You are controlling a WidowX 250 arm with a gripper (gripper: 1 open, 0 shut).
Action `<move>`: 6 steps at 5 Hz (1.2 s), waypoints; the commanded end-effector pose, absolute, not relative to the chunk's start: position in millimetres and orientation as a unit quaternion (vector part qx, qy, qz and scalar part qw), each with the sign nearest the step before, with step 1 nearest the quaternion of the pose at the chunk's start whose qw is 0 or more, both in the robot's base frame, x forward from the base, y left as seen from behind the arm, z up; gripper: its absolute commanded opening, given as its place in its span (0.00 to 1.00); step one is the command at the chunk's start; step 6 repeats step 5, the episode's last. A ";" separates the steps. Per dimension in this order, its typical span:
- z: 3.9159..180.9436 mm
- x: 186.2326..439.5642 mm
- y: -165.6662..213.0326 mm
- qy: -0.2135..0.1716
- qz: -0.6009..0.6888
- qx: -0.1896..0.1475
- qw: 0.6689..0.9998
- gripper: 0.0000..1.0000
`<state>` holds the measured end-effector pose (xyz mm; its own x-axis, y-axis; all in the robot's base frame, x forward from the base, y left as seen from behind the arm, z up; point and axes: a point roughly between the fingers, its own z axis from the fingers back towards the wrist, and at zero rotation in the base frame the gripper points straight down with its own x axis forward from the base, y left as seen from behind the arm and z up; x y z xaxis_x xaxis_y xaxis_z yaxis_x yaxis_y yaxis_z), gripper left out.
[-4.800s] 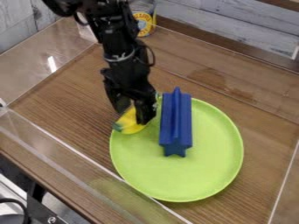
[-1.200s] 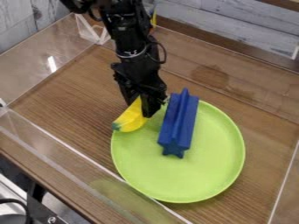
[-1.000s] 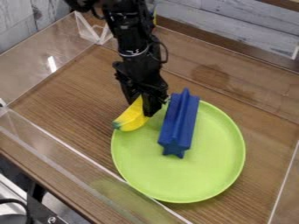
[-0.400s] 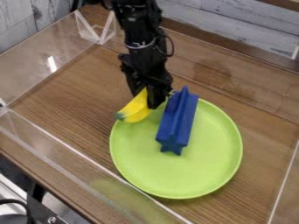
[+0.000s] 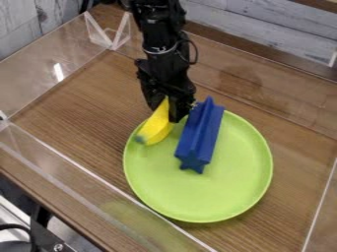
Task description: Put the banana in the green plate
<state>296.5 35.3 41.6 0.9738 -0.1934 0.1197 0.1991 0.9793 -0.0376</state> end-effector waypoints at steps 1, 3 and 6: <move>59.4 307.4 35.0 -0.087 -0.107 -0.011 0.990 0.00; 60.8 307.6 34.8 -0.090 -0.109 -0.006 0.990 0.00; 62.6 307.6 35.3 -0.095 -0.110 -0.002 0.989 0.00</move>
